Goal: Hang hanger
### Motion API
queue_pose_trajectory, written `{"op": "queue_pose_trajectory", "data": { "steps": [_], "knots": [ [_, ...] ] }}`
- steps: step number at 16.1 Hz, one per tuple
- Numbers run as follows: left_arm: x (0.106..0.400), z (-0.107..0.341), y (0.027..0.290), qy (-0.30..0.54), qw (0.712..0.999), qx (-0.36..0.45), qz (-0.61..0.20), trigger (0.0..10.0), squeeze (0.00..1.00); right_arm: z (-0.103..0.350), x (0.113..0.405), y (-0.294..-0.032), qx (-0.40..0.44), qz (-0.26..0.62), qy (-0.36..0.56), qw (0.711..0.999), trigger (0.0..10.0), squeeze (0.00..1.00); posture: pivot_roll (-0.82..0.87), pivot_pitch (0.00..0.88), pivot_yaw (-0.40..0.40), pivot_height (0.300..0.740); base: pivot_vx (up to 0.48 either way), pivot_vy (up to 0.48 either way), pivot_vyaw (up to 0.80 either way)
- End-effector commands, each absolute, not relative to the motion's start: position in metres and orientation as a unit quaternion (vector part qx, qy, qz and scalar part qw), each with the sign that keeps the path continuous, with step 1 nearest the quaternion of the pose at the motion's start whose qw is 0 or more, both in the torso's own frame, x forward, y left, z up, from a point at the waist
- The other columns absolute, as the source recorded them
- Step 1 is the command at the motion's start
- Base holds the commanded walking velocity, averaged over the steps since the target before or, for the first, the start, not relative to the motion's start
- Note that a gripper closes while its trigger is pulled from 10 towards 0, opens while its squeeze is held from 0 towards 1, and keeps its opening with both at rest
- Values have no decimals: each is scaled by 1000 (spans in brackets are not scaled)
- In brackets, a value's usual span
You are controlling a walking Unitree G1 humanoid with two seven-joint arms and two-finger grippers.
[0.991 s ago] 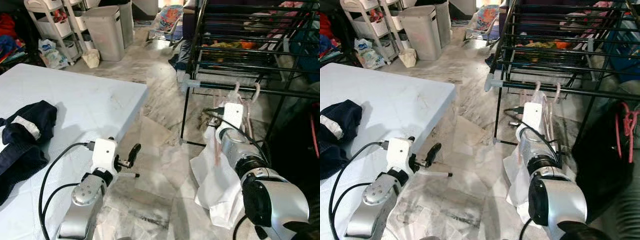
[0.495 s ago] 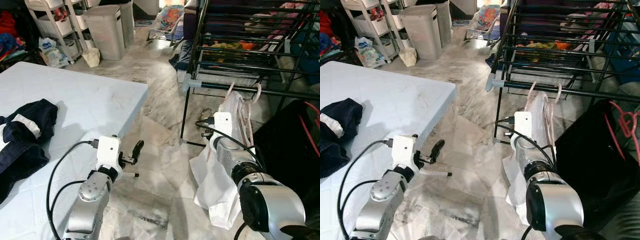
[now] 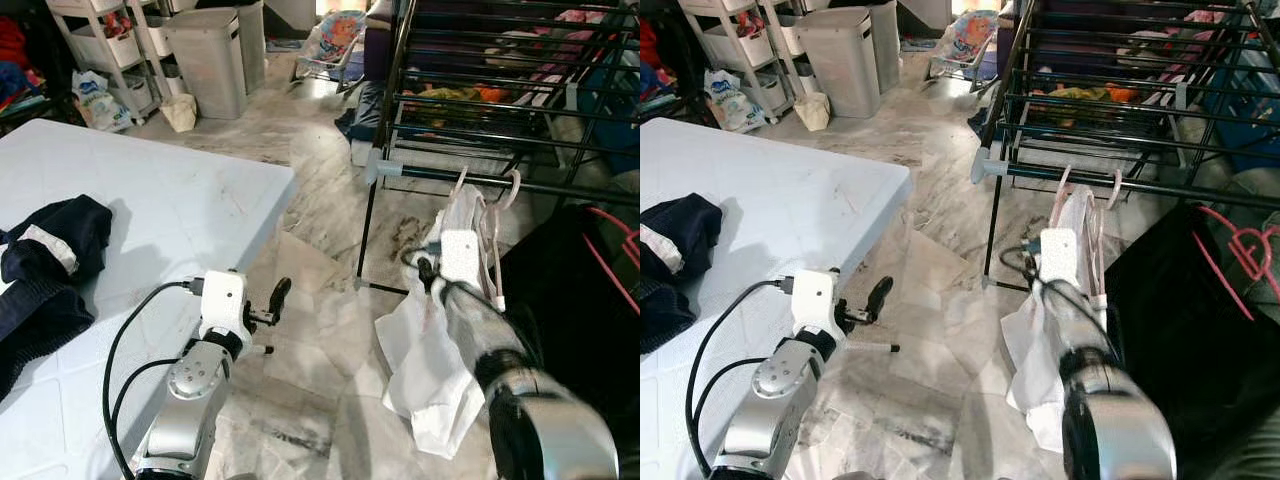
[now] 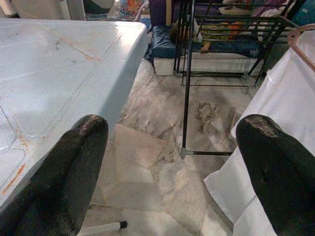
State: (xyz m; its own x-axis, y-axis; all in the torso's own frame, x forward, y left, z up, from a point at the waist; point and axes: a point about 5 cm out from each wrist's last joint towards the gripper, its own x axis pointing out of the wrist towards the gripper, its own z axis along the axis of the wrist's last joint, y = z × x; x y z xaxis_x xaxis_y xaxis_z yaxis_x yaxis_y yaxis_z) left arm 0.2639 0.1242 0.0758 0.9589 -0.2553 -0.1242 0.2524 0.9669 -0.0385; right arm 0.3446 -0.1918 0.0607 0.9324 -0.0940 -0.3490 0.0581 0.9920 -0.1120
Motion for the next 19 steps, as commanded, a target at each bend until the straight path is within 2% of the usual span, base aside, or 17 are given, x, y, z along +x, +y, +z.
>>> {"op": "queue_pose_trajectory", "data": {
  "steps": [1,5,8,13,19],
  "knots": [
    [265,75,124,64,989,-7,-130,10000,0,69,345,-191,-58,-38,149,986,10000,1000,3,0,15,740,0,0,0],
    [265,73,121,67,988,-7,-138,10000,0,76,322,-195,-74,-50,85,992,10000,1000,-16,0,23,740,0,0,0],
    [262,71,119,70,987,-10,-143,10000,0,72,307,-201,-74,-53,91,992,10000,1000,-19,0,24,740,0,0,0],
    [253,67,122,75,988,-8,-137,10000,0,87,278,-201,-81,-43,39,995,10000,1000,-28,0,21,740,0,0,0],
    [252,69,124,67,988,2,-142,10000,0,88,255,-201,-95,-45,39,994,10000,1000,-35,0,21,740,0,0,0]
  ]
}}
